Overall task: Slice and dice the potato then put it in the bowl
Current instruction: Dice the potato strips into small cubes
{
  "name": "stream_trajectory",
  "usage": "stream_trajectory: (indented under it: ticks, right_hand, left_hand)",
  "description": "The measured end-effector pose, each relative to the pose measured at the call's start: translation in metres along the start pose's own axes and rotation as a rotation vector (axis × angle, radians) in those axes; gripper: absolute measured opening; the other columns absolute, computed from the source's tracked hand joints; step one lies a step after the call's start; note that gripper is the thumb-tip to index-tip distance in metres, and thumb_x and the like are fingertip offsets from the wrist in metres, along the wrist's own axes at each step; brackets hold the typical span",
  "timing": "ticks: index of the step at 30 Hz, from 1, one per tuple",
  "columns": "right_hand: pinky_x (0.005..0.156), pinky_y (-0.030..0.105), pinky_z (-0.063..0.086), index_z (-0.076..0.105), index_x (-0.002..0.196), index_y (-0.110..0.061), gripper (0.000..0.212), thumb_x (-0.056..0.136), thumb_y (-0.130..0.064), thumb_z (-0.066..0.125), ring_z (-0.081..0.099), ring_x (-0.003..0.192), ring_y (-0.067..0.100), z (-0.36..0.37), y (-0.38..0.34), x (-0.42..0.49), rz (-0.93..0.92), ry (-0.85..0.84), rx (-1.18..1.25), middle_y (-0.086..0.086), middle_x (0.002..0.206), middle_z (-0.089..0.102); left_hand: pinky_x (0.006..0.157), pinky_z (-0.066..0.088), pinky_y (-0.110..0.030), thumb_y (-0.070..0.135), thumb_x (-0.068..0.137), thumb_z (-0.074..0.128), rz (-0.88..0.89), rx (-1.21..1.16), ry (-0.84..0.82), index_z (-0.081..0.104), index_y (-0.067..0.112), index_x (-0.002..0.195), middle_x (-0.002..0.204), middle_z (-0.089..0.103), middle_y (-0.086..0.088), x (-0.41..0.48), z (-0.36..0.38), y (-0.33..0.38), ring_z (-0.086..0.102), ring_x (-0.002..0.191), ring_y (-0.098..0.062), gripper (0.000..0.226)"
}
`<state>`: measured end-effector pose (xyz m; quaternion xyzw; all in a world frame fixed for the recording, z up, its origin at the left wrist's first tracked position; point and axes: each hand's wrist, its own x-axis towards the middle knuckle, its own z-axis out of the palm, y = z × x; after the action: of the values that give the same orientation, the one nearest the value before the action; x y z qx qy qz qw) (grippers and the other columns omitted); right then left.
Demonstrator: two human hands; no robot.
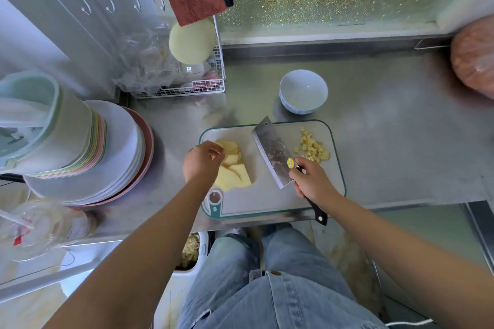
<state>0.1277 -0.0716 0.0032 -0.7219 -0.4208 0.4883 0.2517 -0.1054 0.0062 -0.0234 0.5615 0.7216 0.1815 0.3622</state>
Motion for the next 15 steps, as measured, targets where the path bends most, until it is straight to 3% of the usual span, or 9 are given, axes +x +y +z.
stream_trajectory:
  ticks: [3,5,7,10,13,15]
  right_hand:
    - [0.039,0.024,0.028,0.037,0.069,-0.011,0.022,0.089,-0.006,0.046,0.034,0.037,0.018,-0.001,0.000,-0.001,-0.014,-0.003,-0.003,0.006,0.057,0.036]
    - [0.039,0.023,0.028,0.038,0.070,-0.010,0.022,0.090,-0.008,0.046,0.034,0.036,0.017,-0.001,0.001,-0.001,-0.026,-0.002,-0.008,0.003,0.053,0.035]
    - [0.039,0.022,0.029,0.039,0.071,-0.009,0.022,0.091,-0.010,0.047,0.034,0.035,0.017,-0.001,0.001,-0.001,-0.032,-0.003,-0.012,-0.001,0.048,0.035]
    - [0.039,0.020,0.029,0.039,0.071,-0.006,0.023,0.092,-0.010,0.047,0.033,0.035,0.015,-0.002,0.002,-0.001,-0.031,-0.007,-0.016,-0.008,0.040,0.034]
    - [0.040,0.021,0.030,0.039,0.071,-0.006,0.024,0.093,-0.012,0.047,0.033,0.035,0.015,-0.002,0.002,-0.001,-0.034,-0.013,-0.010,-0.008,0.039,0.034]
    - [0.040,0.022,0.030,0.039,0.069,-0.010,0.025,0.093,-0.012,0.047,0.032,0.035,0.015,-0.003,0.002,0.001,-0.034,-0.016,-0.025,-0.009,0.038,0.033]
  left_hand:
    - [0.078,0.048,-0.031,0.019,0.087,0.066,0.022,0.229,-0.017,0.068,0.024,0.110,0.104,0.067,0.003,0.006,0.003,-0.002,0.055,0.108,-0.019,0.024]
    - [0.078,0.047,-0.036,0.019,0.087,0.067,0.142,0.355,0.033,0.064,0.020,0.120,0.116,0.060,-0.005,0.003,0.002,-0.008,0.048,0.113,-0.025,0.034]
    - [0.073,0.049,-0.037,0.017,0.080,0.072,0.378,0.376,0.058,0.068,0.017,0.110,0.112,0.057,-0.009,-0.002,-0.001,-0.015,0.051,0.107,-0.030,0.030]
    - [0.074,0.051,-0.038,0.021,0.064,0.085,0.622,0.538,-0.071,0.070,0.020,0.096,0.102,0.059,-0.007,-0.012,-0.004,-0.028,0.057,0.096,-0.031,0.035]
    - [0.070,0.053,-0.038,0.022,0.051,0.093,0.641,0.666,-0.096,0.071,0.021,0.091,0.096,0.061,-0.006,-0.018,-0.003,-0.031,0.060,0.087,-0.031,0.046]
    - [0.071,0.052,-0.039,0.020,0.053,0.092,0.595,0.658,-0.064,0.070,0.019,0.087,0.095,0.062,-0.006,-0.018,-0.002,-0.027,0.059,0.088,-0.032,0.041]
